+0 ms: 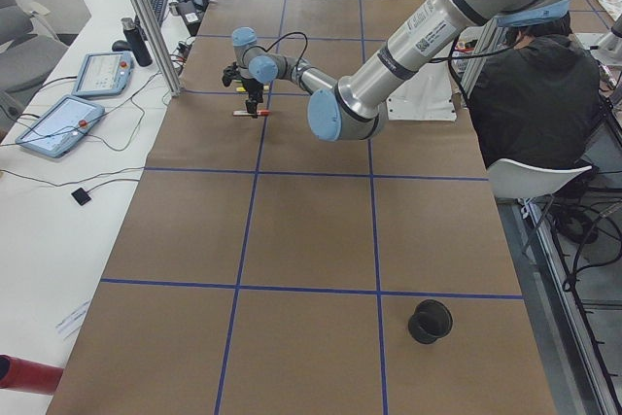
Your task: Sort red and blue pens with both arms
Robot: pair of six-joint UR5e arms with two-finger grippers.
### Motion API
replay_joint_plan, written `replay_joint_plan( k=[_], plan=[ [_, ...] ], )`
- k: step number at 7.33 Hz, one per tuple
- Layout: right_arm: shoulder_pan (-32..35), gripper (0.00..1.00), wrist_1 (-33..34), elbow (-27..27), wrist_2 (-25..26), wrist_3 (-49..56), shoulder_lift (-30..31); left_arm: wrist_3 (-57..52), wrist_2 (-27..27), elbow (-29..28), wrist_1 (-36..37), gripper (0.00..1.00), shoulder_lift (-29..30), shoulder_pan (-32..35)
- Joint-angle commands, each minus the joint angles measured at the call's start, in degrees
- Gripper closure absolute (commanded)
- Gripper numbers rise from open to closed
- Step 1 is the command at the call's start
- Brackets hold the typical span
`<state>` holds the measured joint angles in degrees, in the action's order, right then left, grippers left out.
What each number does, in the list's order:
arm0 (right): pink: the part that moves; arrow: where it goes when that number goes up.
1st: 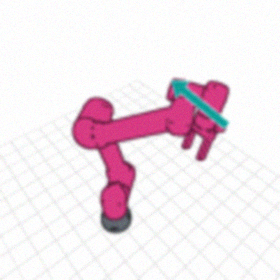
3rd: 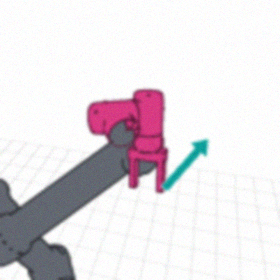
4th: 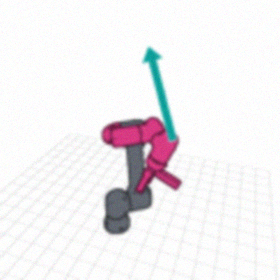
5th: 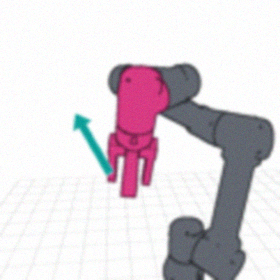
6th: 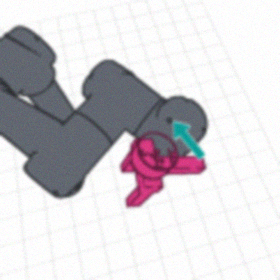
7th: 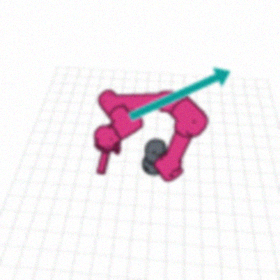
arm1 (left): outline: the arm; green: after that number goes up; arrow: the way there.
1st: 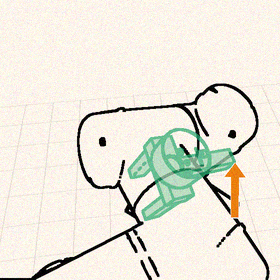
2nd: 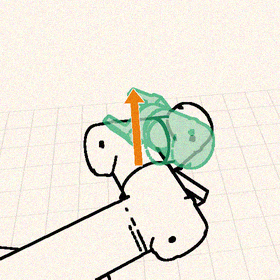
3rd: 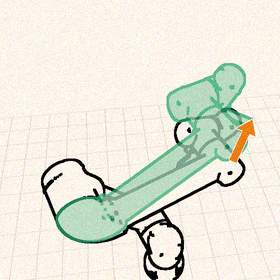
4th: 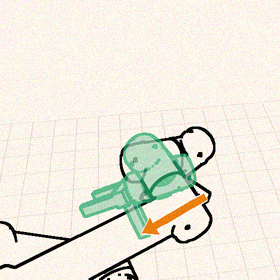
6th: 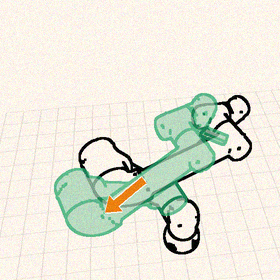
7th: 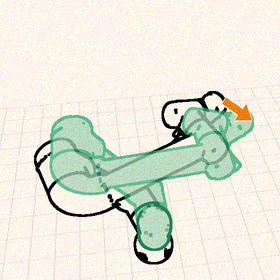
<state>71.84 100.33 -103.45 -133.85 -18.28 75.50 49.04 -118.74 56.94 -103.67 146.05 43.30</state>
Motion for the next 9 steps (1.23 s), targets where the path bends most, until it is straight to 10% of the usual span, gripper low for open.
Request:
replay_joint_plan(
  k=[1,4,9],
  plan=[
    [-0.56,0.0,0.04,0.97,-0.01,-0.08,-2.1,0.62,1.23,-2.18,-2.24,0.14,0.89,-0.76],
    [-0.74,0.0,0.04,1.15,-0.01,0.0,-2.64,2.2,1.23,-2.62,-2.15,0.44,1.43,-1.64],
    [-1.35,0.0,0.04,1.67,0.25,-0.17,-3.69,2.2,1.23,-3.32,-1.98,0.54,1.43,-2.08]
  ],
)
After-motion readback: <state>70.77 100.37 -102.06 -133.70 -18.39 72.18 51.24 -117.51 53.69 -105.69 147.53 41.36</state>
